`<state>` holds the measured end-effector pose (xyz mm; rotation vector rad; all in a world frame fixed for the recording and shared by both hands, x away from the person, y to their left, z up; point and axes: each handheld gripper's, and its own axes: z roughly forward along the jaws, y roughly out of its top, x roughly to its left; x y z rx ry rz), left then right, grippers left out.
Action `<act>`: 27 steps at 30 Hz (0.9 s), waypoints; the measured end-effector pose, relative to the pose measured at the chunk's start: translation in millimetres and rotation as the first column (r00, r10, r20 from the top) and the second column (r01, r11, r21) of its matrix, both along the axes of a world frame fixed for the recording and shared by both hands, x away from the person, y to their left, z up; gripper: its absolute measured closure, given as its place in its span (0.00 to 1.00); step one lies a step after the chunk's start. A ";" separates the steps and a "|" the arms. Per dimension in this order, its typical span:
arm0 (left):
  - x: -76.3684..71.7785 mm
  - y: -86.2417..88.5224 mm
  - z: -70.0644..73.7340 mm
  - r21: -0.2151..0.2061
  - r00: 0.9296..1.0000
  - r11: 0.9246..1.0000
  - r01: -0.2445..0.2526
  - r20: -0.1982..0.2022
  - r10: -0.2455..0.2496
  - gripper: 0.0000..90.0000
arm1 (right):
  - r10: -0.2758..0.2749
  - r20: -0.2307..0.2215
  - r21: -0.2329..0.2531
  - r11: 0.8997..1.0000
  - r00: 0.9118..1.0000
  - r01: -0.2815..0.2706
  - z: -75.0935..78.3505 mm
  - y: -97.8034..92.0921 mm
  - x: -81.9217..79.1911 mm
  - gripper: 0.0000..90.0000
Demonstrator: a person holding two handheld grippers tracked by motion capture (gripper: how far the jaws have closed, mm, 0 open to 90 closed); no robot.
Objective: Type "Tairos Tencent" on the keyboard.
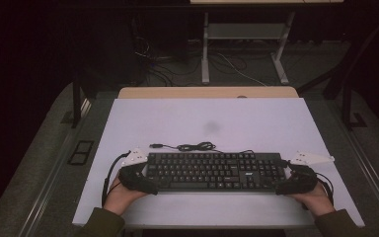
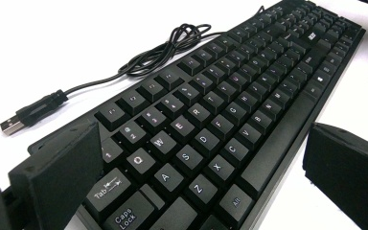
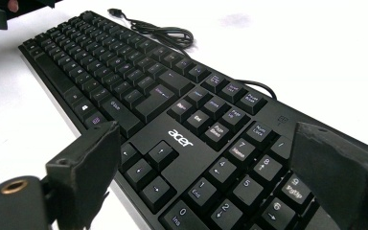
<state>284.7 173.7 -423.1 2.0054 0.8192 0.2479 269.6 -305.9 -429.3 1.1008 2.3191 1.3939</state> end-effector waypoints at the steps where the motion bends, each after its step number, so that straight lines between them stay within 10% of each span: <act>1: 0.0 0.0 0.0 0.000 1.000 1.000 0.000 0.000 0.000 0.00 | 0.001 0.000 0.001 1.000 1.000 -0.001 0.0 0.0 0.1 0.12; 27: 0.5 -0.8 -1.0 -0.008 1.000 1.000 0.007 0.000 -0.007 0.00 | 0.045 0.004 0.026 0.999 0.999 -0.045 5.6 13.7 8.3 0.12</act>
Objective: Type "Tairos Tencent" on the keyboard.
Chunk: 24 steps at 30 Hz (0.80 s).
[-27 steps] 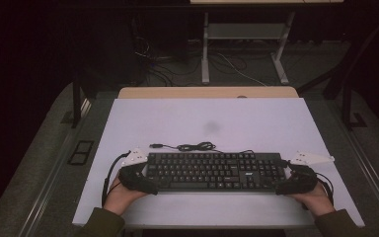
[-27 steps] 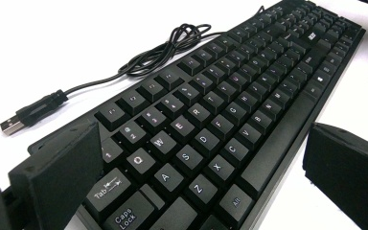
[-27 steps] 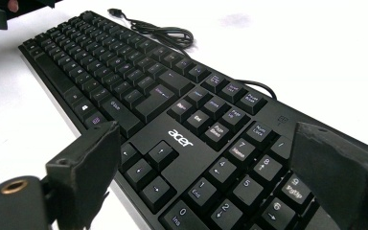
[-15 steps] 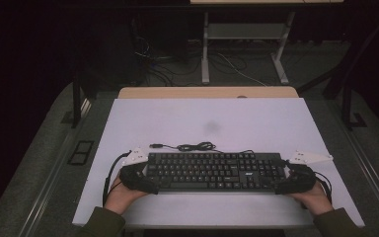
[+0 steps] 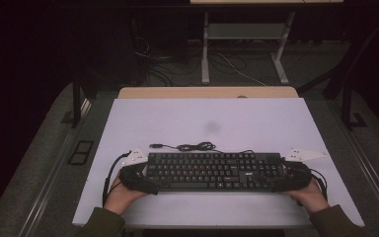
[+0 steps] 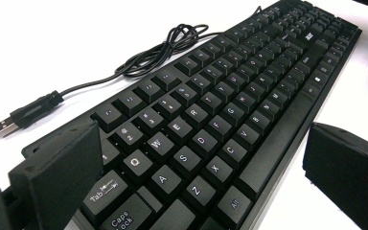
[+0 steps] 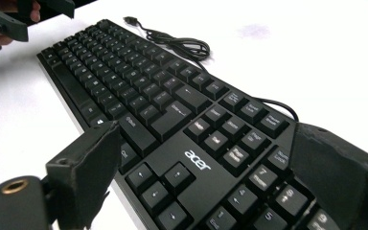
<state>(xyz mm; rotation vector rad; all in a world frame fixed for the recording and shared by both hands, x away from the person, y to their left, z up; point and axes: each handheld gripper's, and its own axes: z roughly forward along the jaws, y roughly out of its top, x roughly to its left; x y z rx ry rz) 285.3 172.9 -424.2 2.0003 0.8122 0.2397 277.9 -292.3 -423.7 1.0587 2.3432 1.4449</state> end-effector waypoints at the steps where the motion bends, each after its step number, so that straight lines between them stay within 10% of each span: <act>1: 0.1 0.1 0.2 0.000 1.000 1.000 0.000 0.002 0.000 0.00 | 0.002 -0.002 0.003 1.000 1.000 -0.002 0.2 1.0 0.3 0.12; 24: 0.2 -2.9 0.5 -0.009 1.000 1.000 0.002 -0.001 -0.002 0.00 | 0.062 -0.010 0.021 0.998 0.998 -0.062 4.8 29.3 10.2 0.12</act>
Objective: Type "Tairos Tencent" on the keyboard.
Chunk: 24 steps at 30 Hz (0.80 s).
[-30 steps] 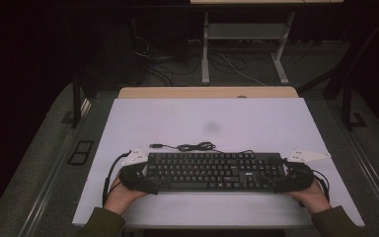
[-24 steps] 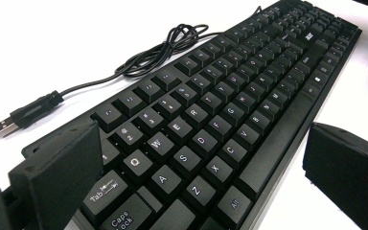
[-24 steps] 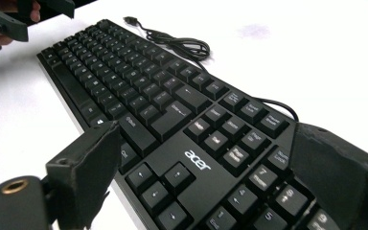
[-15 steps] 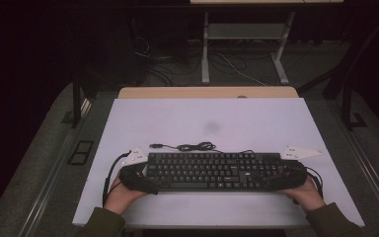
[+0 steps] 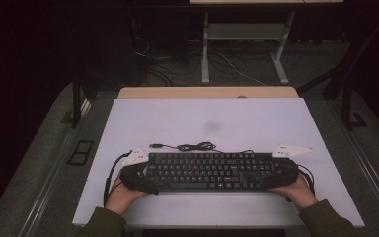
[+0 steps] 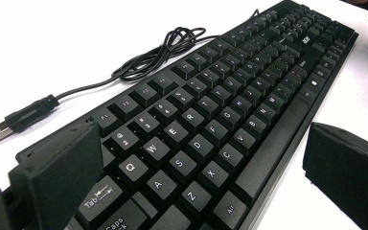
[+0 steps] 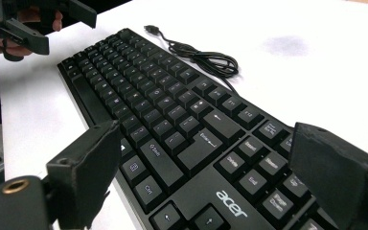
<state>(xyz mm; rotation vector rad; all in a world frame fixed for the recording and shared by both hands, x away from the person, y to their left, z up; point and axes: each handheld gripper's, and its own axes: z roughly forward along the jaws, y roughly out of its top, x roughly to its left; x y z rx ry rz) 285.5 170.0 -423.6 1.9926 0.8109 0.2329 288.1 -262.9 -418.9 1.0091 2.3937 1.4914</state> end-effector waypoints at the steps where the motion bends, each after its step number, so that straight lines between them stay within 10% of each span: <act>1: 0.0 -0.4 0.1 0.002 1.000 1.000 0.003 0.001 -0.003 0.00 | 0.003 -0.002 0.001 1.000 1.000 -0.003 0.0 0.7 0.3 0.12; 24: 0.2 -2.5 1.3 -0.010 1.000 1.000 0.006 0.006 -0.006 0.00 | 0.050 0.005 0.011 0.999 0.999 -0.050 2.9 23.6 6.6 0.17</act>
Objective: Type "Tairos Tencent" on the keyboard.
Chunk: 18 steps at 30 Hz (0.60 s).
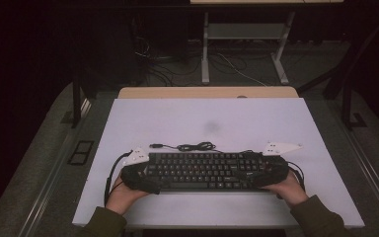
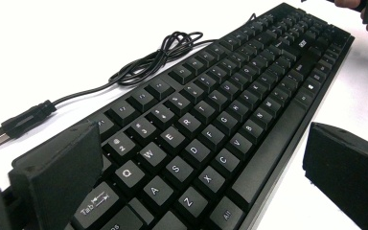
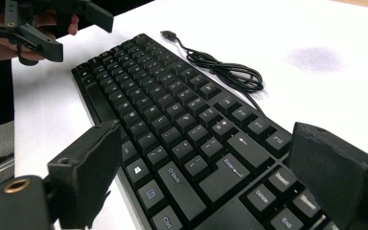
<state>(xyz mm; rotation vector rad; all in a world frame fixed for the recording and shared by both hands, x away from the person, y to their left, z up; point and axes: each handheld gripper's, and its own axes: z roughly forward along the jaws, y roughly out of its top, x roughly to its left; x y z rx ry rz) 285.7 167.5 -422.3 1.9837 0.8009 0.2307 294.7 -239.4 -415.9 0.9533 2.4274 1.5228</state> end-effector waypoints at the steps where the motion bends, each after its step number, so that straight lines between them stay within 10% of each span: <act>1: 0.0 0.0 0.0 0.000 1.000 1.000 0.000 0.000 0.000 0.00 | 0.004 0.005 0.001 1.000 1.000 -0.004 0.3 0.3 0.2 0.17; 18: 1.7 -3.1 -1.1 -0.004 1.000 1.000 0.010 -0.003 -0.010 0.00 | 0.063 -0.006 0.000 0.998 0.998 -0.063 -0.2 14.9 4.7 0.39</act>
